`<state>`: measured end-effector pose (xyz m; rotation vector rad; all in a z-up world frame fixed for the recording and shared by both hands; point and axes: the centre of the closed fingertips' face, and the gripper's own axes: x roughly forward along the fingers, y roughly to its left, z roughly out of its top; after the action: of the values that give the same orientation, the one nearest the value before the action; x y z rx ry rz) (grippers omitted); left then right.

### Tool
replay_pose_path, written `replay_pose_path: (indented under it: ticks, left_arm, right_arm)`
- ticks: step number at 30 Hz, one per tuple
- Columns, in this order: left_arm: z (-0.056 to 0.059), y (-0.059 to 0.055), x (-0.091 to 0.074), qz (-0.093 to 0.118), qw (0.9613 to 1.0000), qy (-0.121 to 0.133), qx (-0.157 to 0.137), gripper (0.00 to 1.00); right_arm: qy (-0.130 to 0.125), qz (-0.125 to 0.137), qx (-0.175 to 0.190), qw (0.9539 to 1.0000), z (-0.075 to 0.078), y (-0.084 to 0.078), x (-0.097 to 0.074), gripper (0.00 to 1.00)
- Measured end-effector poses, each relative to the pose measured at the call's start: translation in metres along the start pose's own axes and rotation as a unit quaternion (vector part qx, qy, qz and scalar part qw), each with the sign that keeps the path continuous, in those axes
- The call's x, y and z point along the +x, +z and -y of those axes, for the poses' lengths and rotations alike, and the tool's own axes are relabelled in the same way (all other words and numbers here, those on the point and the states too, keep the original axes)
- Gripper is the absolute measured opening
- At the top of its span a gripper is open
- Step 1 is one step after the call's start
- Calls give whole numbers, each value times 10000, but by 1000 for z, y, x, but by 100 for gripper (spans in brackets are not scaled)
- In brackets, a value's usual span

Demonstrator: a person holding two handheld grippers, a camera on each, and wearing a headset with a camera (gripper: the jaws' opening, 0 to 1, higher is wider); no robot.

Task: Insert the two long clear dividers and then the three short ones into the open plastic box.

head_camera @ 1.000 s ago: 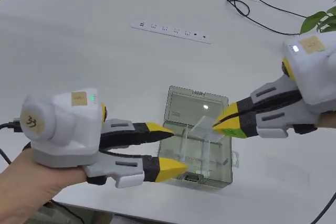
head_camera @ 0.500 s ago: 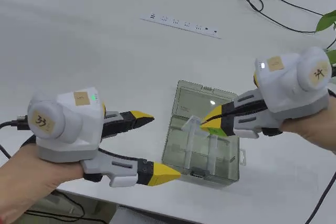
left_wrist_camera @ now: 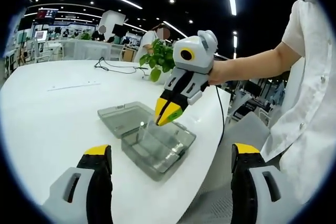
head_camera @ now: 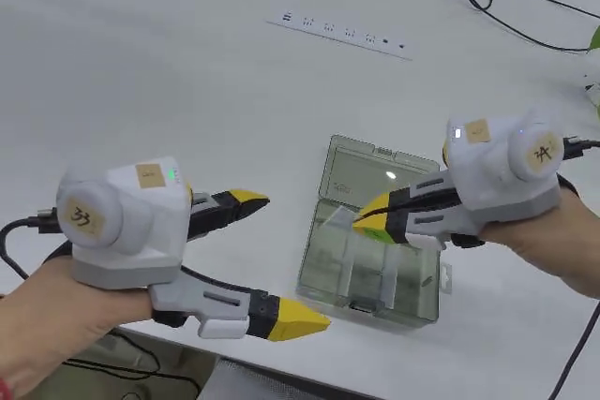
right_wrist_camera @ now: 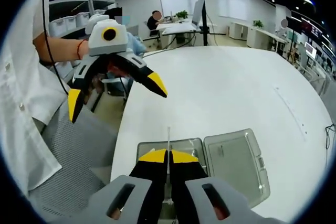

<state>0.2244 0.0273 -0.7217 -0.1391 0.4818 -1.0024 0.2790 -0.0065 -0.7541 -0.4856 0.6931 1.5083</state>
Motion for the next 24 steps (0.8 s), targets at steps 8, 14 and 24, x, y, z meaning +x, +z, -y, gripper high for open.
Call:
replay_pose_path:
  ticks: [8, 14, 24]
  left_arm:
    - [0, 1, 2, 21, 10000, 9, -10, 97]
    - [0, 2, 3, 38, 10000, -11, 0, 97]
    - [0, -1, 5, 14, 10000, -27, -23, 98]
  right_arm:
    - [56, 5, 62, 10000, -1, -3, 3, 2]
    - [45, 28, 82, 10000, 0, -5, 4, 2]
    - [22, 37, -21, 10000, -2, -5, 11, 2]
